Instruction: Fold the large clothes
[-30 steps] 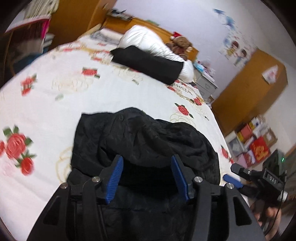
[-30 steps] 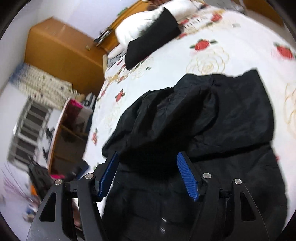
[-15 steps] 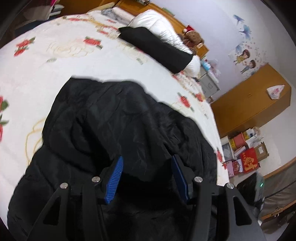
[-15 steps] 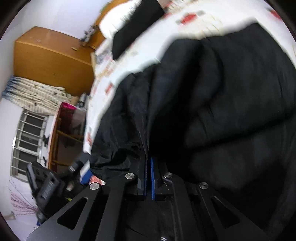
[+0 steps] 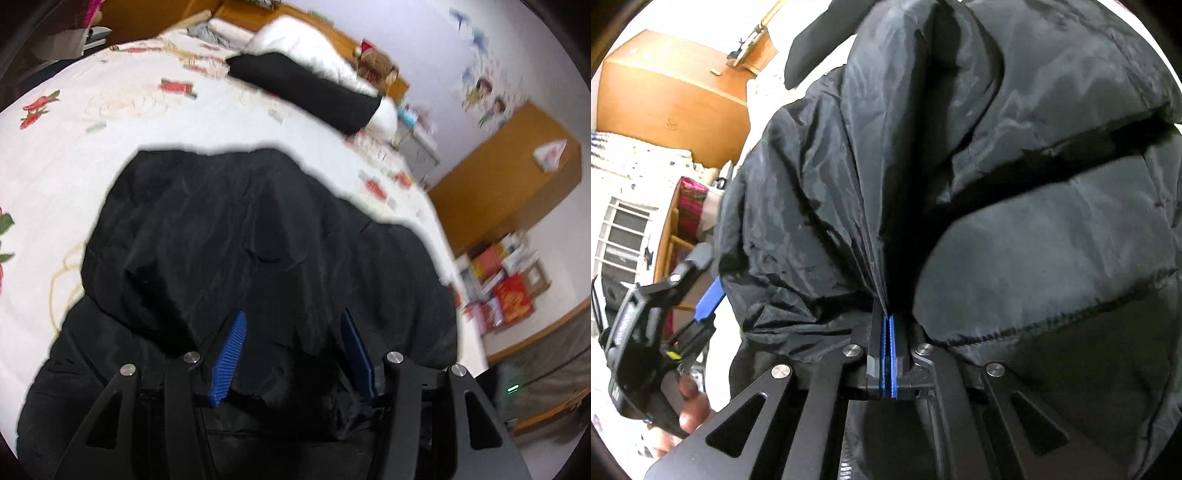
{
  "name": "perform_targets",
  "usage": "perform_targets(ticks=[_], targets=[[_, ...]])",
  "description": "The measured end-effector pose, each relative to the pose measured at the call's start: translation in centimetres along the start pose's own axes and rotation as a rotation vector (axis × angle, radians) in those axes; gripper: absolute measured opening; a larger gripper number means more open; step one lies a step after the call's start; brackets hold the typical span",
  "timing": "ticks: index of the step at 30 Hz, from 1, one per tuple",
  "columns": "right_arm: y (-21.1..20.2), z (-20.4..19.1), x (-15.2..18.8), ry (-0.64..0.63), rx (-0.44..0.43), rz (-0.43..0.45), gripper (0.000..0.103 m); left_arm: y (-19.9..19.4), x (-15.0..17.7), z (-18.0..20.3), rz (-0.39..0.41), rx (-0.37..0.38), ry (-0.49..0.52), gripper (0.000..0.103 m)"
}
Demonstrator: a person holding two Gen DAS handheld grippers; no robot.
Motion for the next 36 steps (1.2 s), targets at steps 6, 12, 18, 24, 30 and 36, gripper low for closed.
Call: perform_targets(ticks=[6, 12, 18, 24, 30, 36], targets=[[0.5, -0.1, 0.1, -0.069, 0.021, -0.016, 0.001, 2.1, 2.5, -2.1, -0.037, -0.049, 0.027, 0.047], [-4.5, -2.1, -3.2, -0.182, 0.023, 0.135, 0.007, 0.9, 2.8, -1.6, -0.039, -0.058, 0.061, 0.047], [-5.6, -4.3, -10.2, -0.341, 0.064, 0.275, 0.013, -0.8, 2.6, -1.5, -0.058, -0.052, 0.070, 0.047], [-1.2, 1.3, -12.0, -0.324, 0.189, 0.214, 0.013, -3.4, -3.4, -0.6, 0.103, -0.058, 0.093, 0.046], [-0.4, 3.0, -10.7, -0.319, 0.180, 0.237, 0.008, 0.7, -3.3, -5.2, 0.064, -0.164, 0.105, 0.043], [0.3, 3.3, -10.0, -0.315, 0.166, 0.263, 0.004, 1.6, -0.6, -6.2, 0.082, -0.202, 0.185, 0.043]])
Point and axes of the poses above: each gripper's, at about its wrist camera, not at the fingertips, and y roughly the way its jaws point, z to its right, x to its underside, the point moved 10 cm from there along y, roughly the way its jaws point, and after that the axes turned 14 degrees about z, right-handed, at the moved point
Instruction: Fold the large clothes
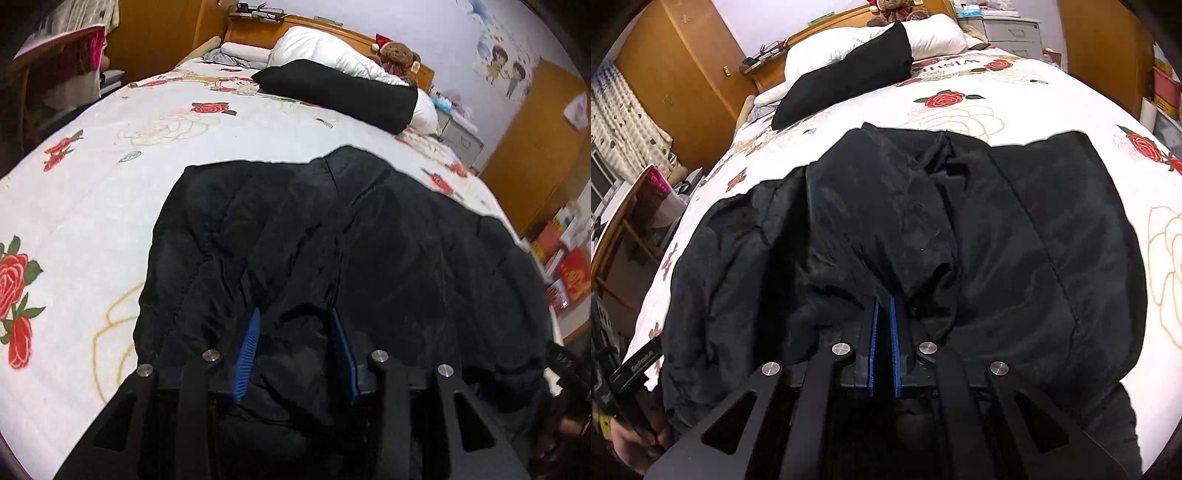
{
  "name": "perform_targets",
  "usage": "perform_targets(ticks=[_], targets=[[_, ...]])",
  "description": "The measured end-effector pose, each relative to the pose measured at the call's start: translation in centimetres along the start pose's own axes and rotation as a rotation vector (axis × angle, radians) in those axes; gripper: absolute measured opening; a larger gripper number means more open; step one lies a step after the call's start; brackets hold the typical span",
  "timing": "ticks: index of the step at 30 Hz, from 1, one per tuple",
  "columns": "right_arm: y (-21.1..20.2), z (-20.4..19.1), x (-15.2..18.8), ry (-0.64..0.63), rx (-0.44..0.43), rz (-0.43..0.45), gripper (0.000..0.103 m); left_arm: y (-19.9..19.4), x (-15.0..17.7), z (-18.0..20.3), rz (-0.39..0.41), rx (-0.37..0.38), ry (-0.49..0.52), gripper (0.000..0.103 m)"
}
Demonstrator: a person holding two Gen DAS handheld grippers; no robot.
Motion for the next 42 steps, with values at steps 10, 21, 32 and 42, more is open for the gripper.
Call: perform_targets(ticks=[10, 21, 32, 42], targets=[[-4.9, -3.4, -4.8, 0.005, -0.083, 0.045, 0.008, -4.2, -3.5, 2.0, 0.039, 0.029, -0.041, 0.042], [-1.1, -4.6, 4.3, -0.043, -0.153, -0.193, 0.000, -2.4, 3.4, 5.9, -0.105, 0.180, 0.021, 0.042], [-0.4, -5.3, 4.9, -0.084, -0.113, -0.203, 0.000, -1.1, 3.9, 6.5, -0.118, 0.115, 0.092, 0.042], [-5.5, -6.3, -4.6, -0.117, -0.111, 0.035, 0.008, -5.1, -1.7, 5.1, -0.010, 0.129, 0.084, 0.042]])
Point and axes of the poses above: each gripper's, at about its wrist camera, not at the fingertips, and y roughly the way its jaws point, z to its right, x to its underside, the point moved 10 cm from there along y, roughly the way its jaws point, and after that the axes turned 14 degrees about z, right-handed, at the moved point
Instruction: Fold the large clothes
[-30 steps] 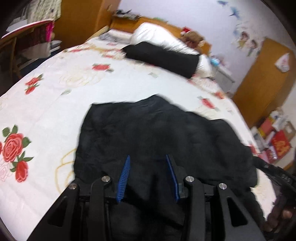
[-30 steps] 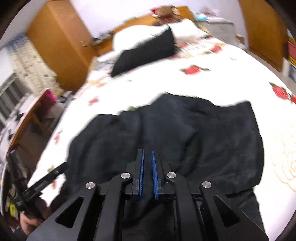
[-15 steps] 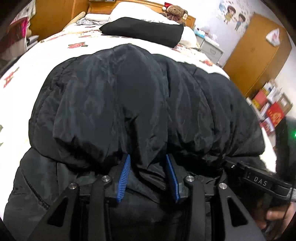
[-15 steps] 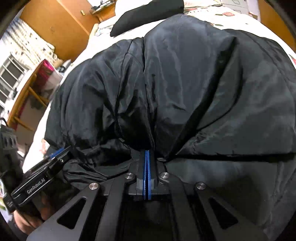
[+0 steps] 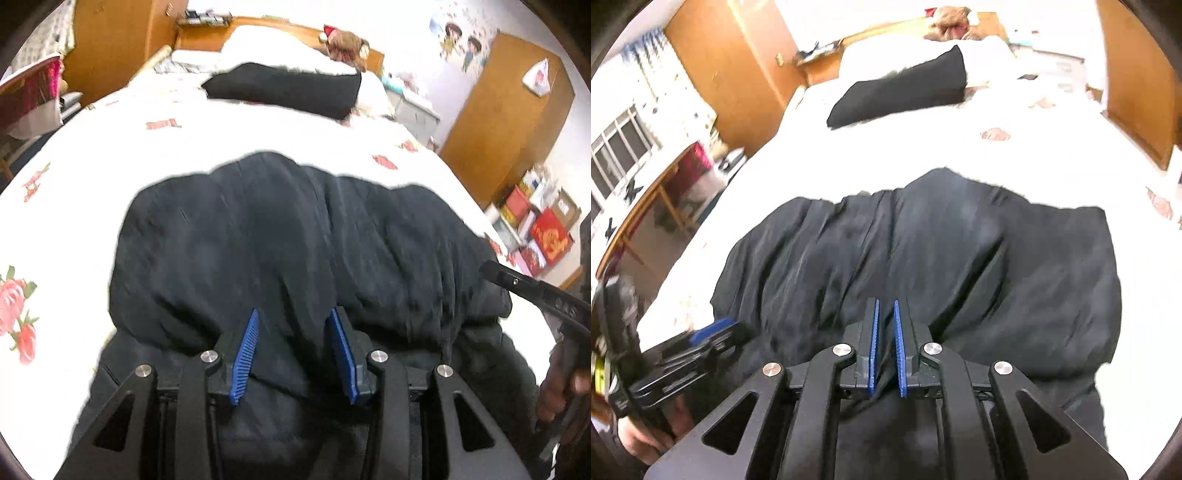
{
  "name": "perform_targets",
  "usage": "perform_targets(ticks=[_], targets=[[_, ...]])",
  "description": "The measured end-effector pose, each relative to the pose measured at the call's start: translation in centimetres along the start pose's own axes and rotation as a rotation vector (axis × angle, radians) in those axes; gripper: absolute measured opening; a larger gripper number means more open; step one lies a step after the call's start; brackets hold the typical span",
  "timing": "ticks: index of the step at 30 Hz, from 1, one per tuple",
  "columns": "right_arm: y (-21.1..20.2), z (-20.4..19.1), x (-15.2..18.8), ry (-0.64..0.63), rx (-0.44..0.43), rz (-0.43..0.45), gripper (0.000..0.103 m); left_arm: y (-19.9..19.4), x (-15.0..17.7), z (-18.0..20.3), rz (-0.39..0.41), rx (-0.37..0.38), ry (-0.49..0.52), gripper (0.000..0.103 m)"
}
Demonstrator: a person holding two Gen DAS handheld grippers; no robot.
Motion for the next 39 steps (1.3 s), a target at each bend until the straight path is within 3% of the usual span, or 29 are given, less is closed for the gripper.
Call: perform_targets(ticks=[4, 6, 8, 13, 20, 26, 28, 32, 39], targets=[[3.1, 3.6, -1.4, 0.001, 0.088, -0.011, 0.008, 1.6, -3.2, -3.2, 0.051, -0.066, -0.060, 0.042], [4.4, 5.9, 0.2, 0.055, 0.116, -0.070, 0.006, 3.5, -2.1, -5.3, 0.014, -0.120, -0.076, 0.042], [5.4, 6.6, 1.5, 0.075, 0.119, -0.072, 0.003, 5.4, -0.2, -6.7, -0.040, -0.132, -0.102, 0.044], [4.5, 5.9, 1.2, 0.043, 0.134, -0.061, 0.007, 5.8, -0.2, -6.5, -0.038, -0.143, -0.089, 0.044], [-1.8, 4.7, -0.5, 0.033, 0.108, -0.007, 0.013, -0.9, -2.3, -4.3, 0.024, -0.107, -0.067, 0.044], [-10.0, 2.5, -1.1, 0.026, 0.073, 0.070, 0.029, -8.7, -3.0, -1.2, 0.095, -0.077, -0.006, 0.044], [-12.5, 1.7, -1.3, 0.017, 0.059, 0.092, 0.039, -11.1, -3.4, -0.4, 0.118, -0.074, 0.021, 0.044], [-17.0, 0.5, -0.8, -0.005, 0.047, 0.126, 0.040, -15.4, -3.6, 0.9, 0.159, -0.077, 0.058, 0.045], [-21.2, 0.4, 2.5, -0.003, 0.065, 0.126, 0.040, -20.7, -1.9, 1.9, 0.174, -0.093, 0.107, 0.047]])
Point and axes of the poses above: each gripper's, at about its wrist camera, not at the fingertips, and y roughly the way its jaws point, z to its right, x to its underside, the point moved 10 cm from there along y, roughly the way its jaws point, and after that the axes turned 14 degrees about z, right-handed, at the moved point
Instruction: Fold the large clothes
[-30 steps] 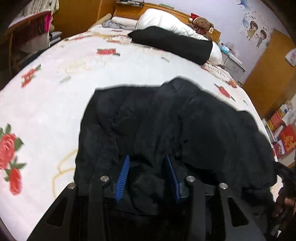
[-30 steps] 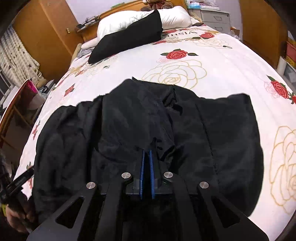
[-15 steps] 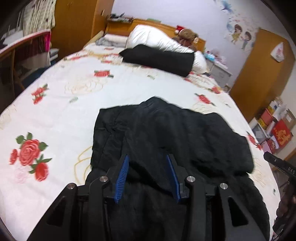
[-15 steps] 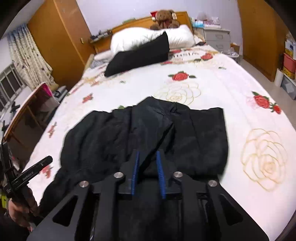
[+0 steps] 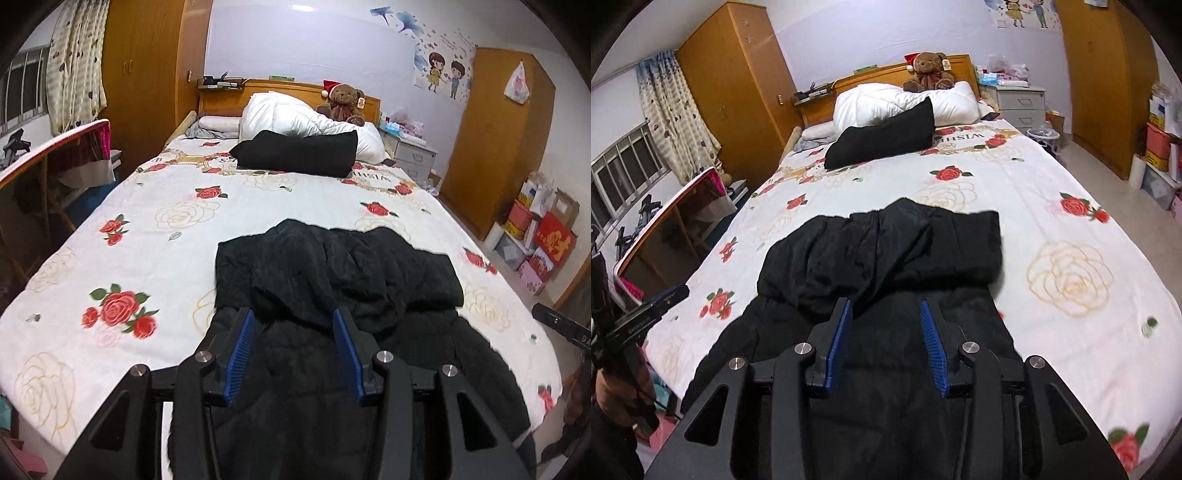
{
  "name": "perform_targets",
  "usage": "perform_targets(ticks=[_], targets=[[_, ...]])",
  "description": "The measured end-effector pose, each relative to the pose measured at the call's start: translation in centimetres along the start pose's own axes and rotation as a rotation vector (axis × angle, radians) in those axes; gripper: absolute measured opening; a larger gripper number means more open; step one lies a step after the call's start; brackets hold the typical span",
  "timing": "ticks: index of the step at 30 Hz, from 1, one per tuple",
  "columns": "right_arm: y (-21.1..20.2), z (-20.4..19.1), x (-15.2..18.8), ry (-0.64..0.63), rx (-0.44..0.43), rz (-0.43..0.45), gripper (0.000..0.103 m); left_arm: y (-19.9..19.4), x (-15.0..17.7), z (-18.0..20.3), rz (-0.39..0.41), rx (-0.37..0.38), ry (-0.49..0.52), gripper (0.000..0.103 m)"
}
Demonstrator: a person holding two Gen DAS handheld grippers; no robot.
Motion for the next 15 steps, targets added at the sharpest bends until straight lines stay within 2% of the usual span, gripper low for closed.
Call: perform_targets(ticks=[5, 13, 15], targets=[[-2.3, 0.6, 2.3, 0.005, 0.015, -0.007, 0.040, -2.7, 2.0, -0.1, -0.003, -0.013, 0.056, 0.047], [-4.5, 2.3, 5.5, -0.018, 0.069, -0.021, 0.040, -4.5, 5.7, -0.9, -0.041, -0.040, 0.068, 0.047], [-4.6, 3.1, 6.4, -0.001, 0.078, -0.037, 0.045, -4.6, 6.5, -1.0, -0.050, -0.048, 0.077, 0.047]])
Point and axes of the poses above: each gripper's, at about its wrist camera, not at the fingertips, and y roughly the way its jaws point, z to its right, x to its underside, the point moved 10 cm from there along y, roughly the way its jaws point, and after that the axes turned 14 degrees about z, right-handed, at the moved point
